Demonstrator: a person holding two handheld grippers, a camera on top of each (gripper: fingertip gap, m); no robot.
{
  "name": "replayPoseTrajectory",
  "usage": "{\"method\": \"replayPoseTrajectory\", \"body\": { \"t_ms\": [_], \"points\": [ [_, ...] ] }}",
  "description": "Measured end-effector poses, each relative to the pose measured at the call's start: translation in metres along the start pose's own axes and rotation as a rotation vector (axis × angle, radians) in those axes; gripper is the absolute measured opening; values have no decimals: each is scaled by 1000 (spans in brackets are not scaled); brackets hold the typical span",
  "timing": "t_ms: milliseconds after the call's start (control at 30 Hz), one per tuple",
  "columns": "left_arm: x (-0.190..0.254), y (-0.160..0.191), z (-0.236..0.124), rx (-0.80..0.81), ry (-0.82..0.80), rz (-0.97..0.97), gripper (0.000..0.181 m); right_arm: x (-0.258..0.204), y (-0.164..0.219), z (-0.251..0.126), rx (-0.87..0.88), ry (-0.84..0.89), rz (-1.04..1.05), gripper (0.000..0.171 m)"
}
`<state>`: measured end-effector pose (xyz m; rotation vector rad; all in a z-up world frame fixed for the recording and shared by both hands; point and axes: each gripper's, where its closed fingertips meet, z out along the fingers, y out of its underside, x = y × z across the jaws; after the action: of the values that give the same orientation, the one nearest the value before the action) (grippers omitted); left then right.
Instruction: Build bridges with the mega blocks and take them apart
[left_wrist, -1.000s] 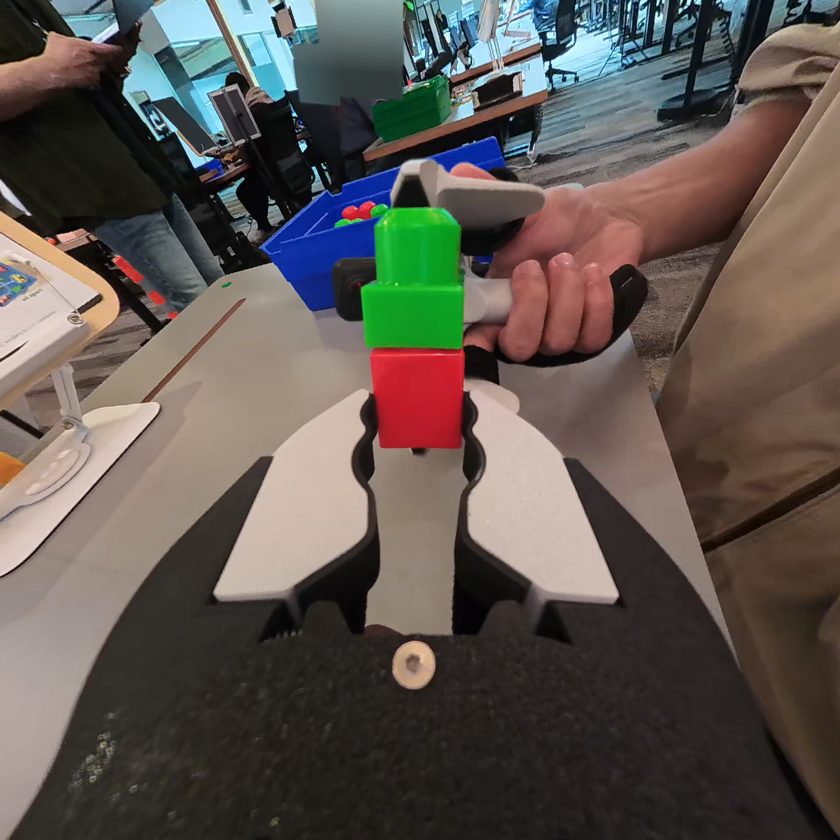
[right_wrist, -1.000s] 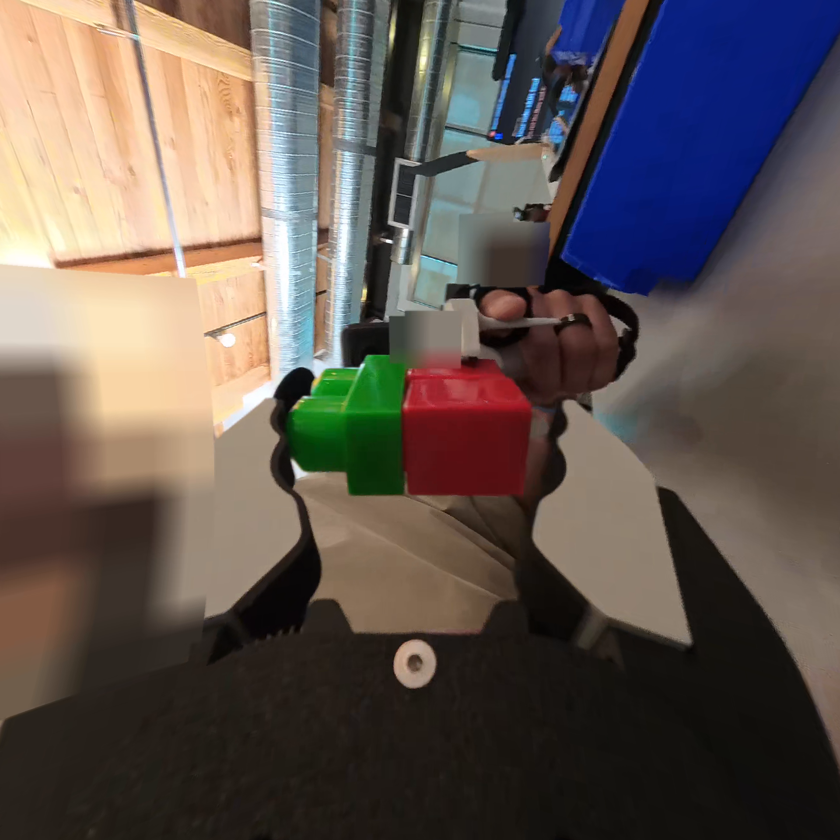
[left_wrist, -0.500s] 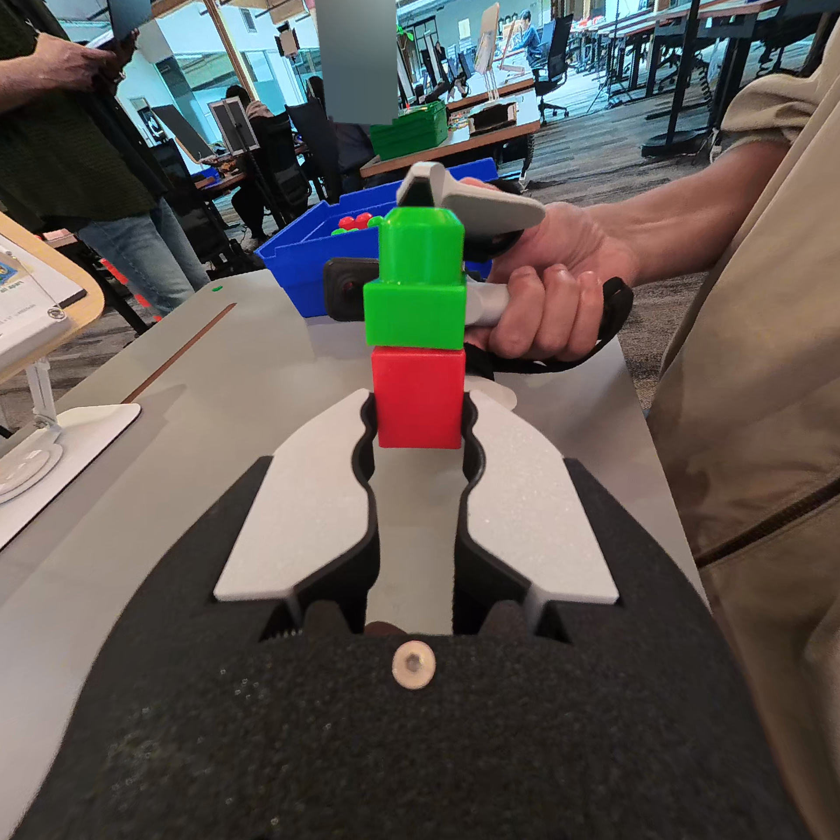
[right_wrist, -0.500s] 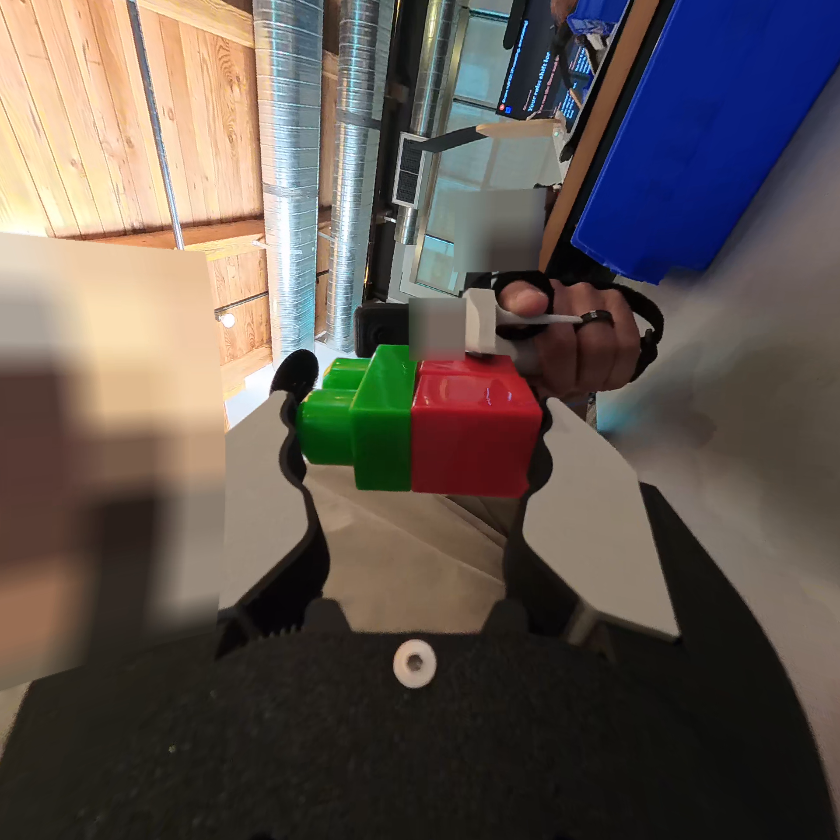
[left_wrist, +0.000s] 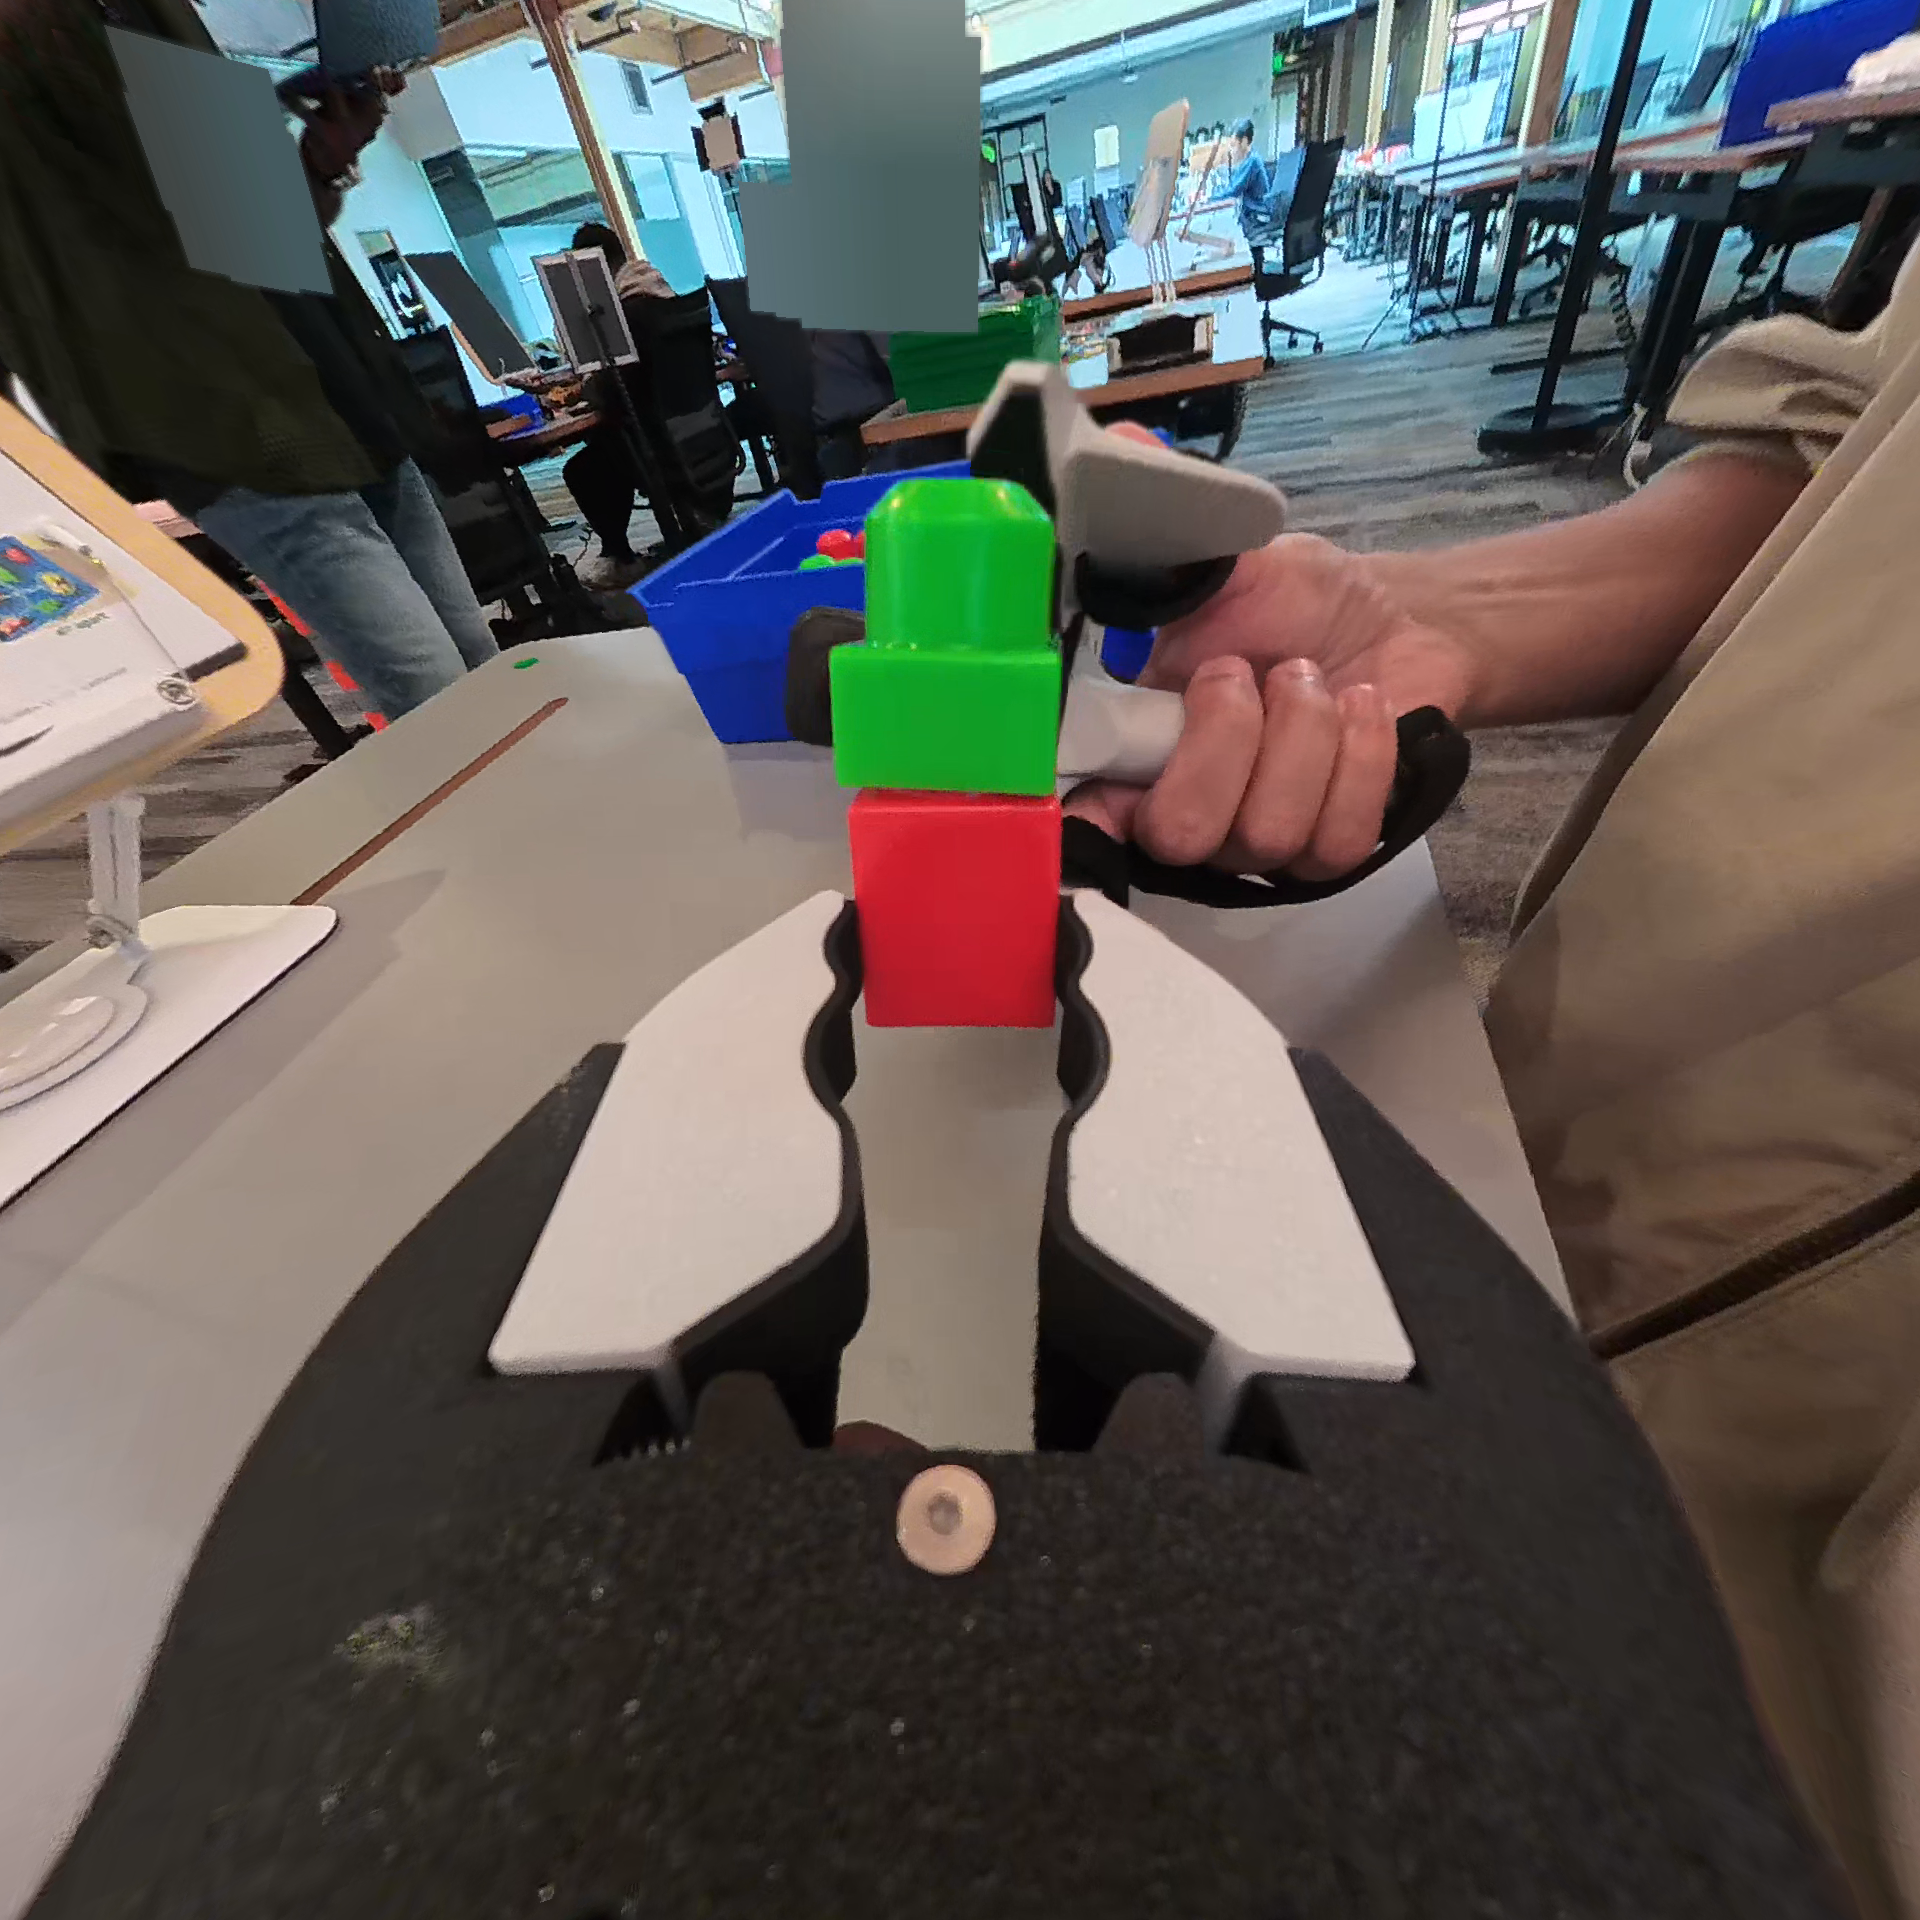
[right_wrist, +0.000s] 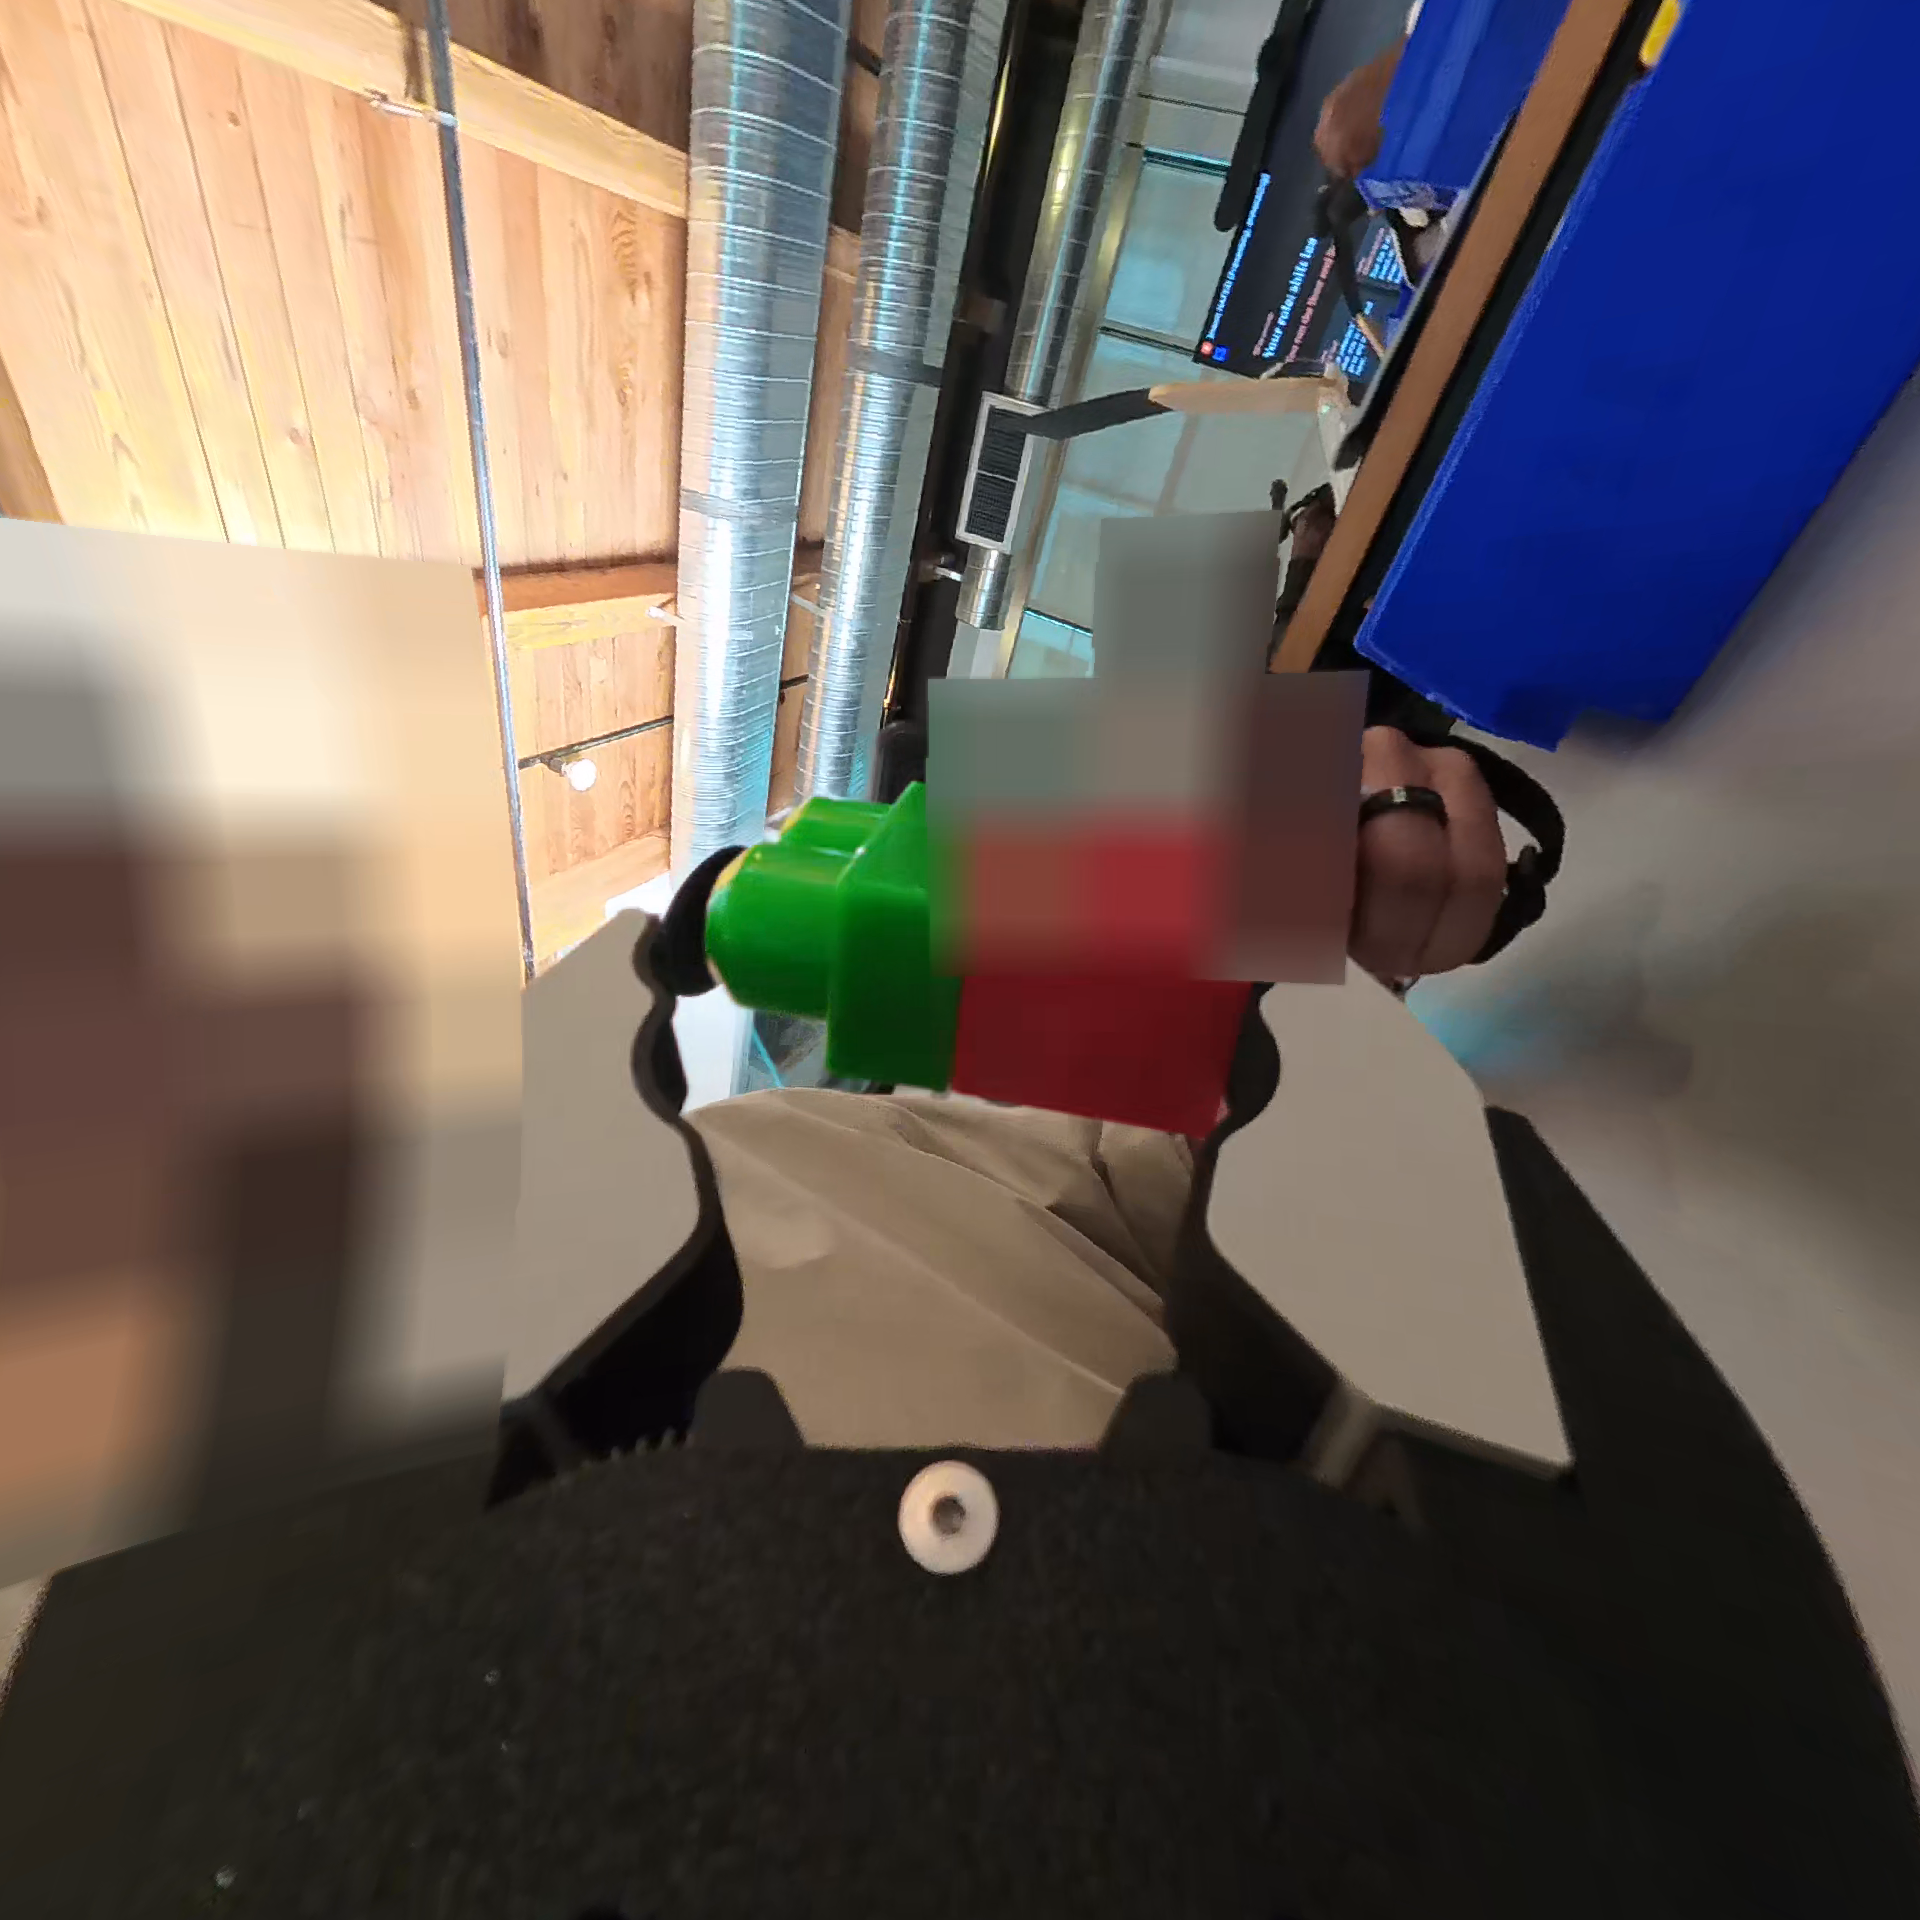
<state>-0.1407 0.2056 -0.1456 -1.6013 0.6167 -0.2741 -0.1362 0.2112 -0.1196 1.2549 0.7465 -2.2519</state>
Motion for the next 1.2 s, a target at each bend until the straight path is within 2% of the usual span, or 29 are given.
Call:
{"method": "replayPoseTrajectory", "body": {
  "t_ms": [133, 200, 367, 500, 667, 800, 1200],
  "points": [
    [-2, -4, -5, 35, 15, -70, 35, -3, 5, 1, -66, 68, -159, 112],
    [-3, -8, -7, 65, 23, -111, 35, 1, 8, 0, -117, 135, -271, 110],
    [0, -15, -12, 109, 102, -243, 35, 19, 2, -12, -235, 414, -730, 82],
    [-1, -18, -12, 127, 135, -324, 35, 13, -1, -8, -283, 507, -1007, 67],
    [9, -15, -7, 106, 203, -359, 35, 5, 3, 2, -279, 467, -1044, 57],
    [13, -13, -3, 95, 209, -357, 35, -1, 8, 6, -282, 423, -1054, 39],
    [16, -14, -4, 98, 231, -341, 35, -5, 14, 7, -303, 390, -981, 36]
  ]
}}
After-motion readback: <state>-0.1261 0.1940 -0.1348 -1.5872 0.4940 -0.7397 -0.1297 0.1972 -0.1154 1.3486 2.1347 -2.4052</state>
